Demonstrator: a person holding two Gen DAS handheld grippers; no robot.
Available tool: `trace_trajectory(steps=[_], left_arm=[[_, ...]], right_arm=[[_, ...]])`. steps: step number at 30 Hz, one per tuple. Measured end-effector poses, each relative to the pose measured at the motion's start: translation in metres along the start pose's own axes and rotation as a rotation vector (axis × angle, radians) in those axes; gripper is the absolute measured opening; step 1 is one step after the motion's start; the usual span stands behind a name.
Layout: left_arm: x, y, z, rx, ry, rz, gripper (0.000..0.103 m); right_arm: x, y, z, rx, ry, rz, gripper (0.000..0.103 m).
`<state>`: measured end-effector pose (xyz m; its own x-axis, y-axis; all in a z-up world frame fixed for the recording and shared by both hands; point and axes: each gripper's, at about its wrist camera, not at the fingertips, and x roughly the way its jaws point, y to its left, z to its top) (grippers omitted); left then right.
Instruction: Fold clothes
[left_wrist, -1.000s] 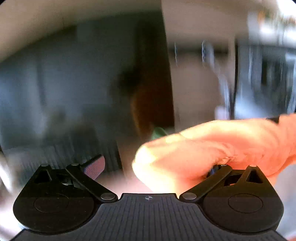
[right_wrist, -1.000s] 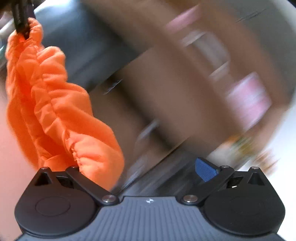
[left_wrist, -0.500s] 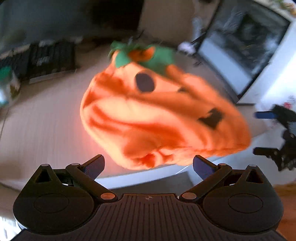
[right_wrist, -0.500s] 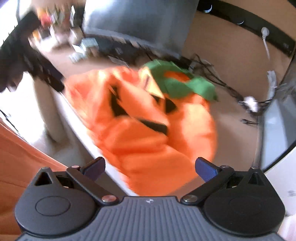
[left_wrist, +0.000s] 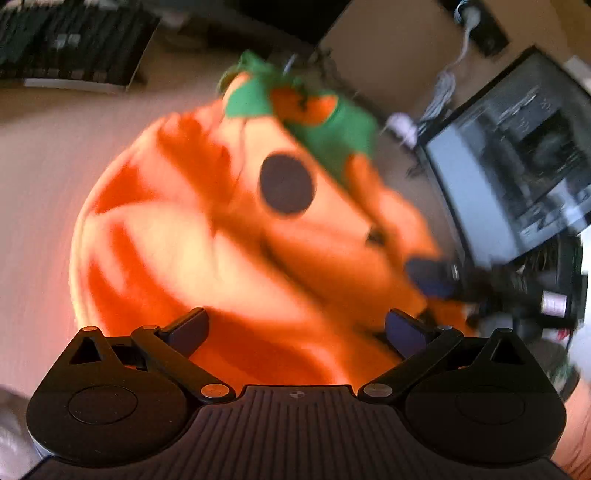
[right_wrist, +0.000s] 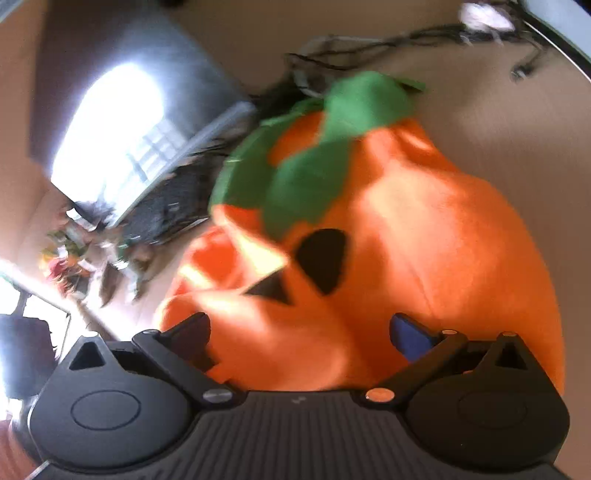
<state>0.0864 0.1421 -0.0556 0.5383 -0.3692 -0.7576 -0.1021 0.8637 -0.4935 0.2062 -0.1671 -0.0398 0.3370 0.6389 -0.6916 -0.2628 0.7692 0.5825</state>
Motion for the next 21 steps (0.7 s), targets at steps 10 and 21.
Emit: trace_trajectory(steps=[10, 21], left_arm=[[-0.014, -0.006, -0.010, 0.069, 0.005, 0.005, 0.103], [0.040, -0.026, 0.012, 0.141, 0.031, 0.090, 0.103]], right_arm=[[0.000, 0.019, 0.011, -0.238, -0.133, -0.337, 0.103], [-0.002, 0.013, -0.033, -0.273, -0.097, -0.345, 0.103]])
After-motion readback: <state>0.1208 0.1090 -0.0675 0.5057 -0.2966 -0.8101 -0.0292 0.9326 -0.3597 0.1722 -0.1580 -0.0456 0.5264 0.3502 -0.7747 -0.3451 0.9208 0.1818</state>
